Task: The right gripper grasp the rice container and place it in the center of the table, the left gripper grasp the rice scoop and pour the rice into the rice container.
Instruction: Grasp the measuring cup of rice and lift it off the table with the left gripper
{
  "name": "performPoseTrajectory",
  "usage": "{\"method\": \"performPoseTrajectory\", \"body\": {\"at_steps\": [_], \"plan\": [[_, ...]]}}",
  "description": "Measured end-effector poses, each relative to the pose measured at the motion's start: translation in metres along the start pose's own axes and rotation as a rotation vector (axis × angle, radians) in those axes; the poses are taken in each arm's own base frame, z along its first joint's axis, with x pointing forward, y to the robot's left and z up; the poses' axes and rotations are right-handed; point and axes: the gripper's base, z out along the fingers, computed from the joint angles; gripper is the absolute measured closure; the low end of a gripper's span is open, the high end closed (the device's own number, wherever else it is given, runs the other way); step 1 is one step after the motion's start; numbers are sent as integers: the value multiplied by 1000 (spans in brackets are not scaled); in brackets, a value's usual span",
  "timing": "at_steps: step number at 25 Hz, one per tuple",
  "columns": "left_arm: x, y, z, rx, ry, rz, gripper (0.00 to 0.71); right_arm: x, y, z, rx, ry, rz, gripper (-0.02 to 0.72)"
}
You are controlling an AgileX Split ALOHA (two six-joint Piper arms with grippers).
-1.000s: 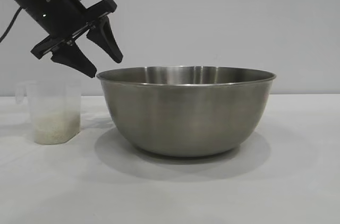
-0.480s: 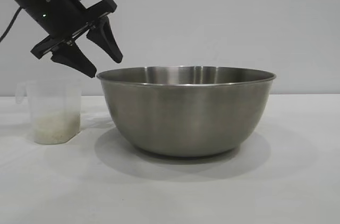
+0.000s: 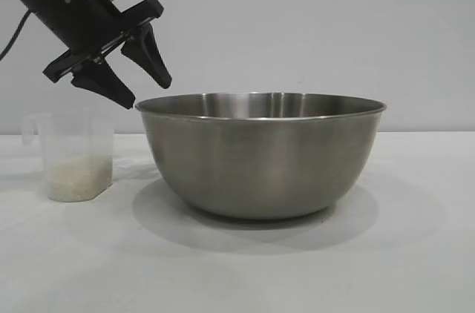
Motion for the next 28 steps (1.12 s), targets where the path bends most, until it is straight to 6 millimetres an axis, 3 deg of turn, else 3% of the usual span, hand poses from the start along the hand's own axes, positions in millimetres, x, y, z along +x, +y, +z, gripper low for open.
{"method": "performPoseTrajectory", "body": {"at_steps": [28], "plan": [[0, 0, 0, -1, -1, 8, 309, 0, -6, 0, 117, -4, 109, 156]]}}
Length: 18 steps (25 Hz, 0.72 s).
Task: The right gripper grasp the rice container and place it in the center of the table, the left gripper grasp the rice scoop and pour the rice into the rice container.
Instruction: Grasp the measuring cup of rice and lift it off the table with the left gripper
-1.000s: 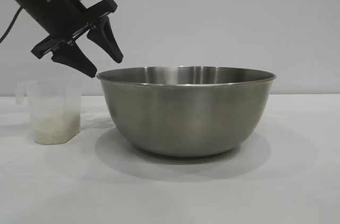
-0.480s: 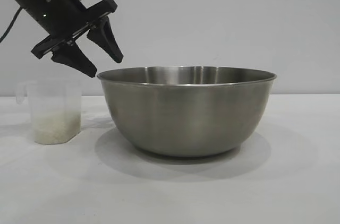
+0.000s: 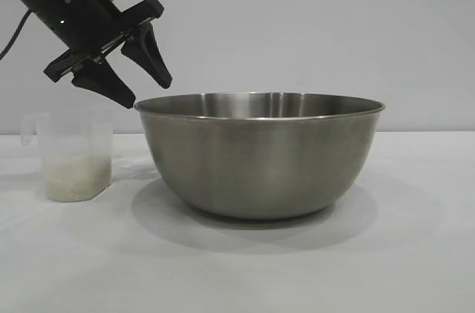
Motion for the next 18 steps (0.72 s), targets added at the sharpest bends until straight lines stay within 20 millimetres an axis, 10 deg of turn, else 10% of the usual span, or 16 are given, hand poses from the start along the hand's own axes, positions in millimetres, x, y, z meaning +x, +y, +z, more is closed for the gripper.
{"method": "performPoseTrajectory", "body": {"at_steps": [18], "plan": [[-4, 0, -4, -25, -26, 51, 309, 0, 2, 0, 168, -5, 103, 156]]}}
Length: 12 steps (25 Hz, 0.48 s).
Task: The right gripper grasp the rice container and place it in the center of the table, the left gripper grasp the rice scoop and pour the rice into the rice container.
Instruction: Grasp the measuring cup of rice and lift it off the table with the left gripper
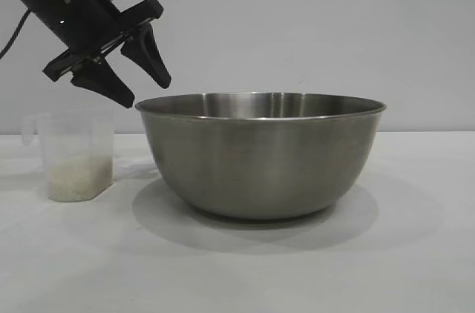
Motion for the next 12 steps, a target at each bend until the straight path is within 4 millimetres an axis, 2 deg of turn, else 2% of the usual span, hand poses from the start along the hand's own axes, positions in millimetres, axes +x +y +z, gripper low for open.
{"method": "performPoseTrajectory", "body": {"at_steps": [4, 7, 10, 12], "plan": [[-12, 1, -21, -22, -53, 100, 309, 0, 0, 0, 0, 0, 0, 156], [-22, 5, -44, -34, -78, 150, 309, 0, 0, 0, 0, 0, 0, 156], [-27, 1, -67, -9, -77, 178, 309, 0, 0, 0, 0, 0, 0, 156], [-27, -7, -79, 33, -50, 138, 309, 0, 0, 0, 0, 0, 0, 156]]}}
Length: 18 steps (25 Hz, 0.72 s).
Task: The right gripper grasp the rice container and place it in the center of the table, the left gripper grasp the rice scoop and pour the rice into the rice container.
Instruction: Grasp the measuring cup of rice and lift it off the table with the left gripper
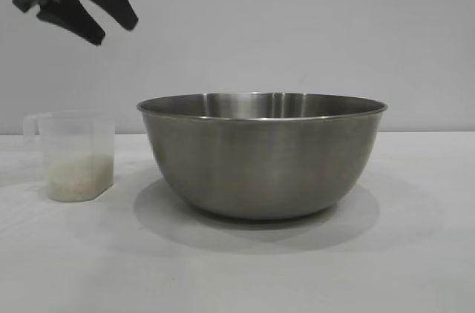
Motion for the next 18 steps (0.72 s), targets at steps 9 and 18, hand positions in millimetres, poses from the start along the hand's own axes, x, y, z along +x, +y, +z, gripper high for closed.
{"method": "performPoseTrajectory", "body": {"at_steps": [9, 18], "plan": [[16, -43, -38, 280, 294, -133, 309, 0, 0, 0, 0, 0, 0, 156], [43, -17, -58, -75, 630, -57, 309, 0, 0, 0, 0, 0, 0, 156]]}}
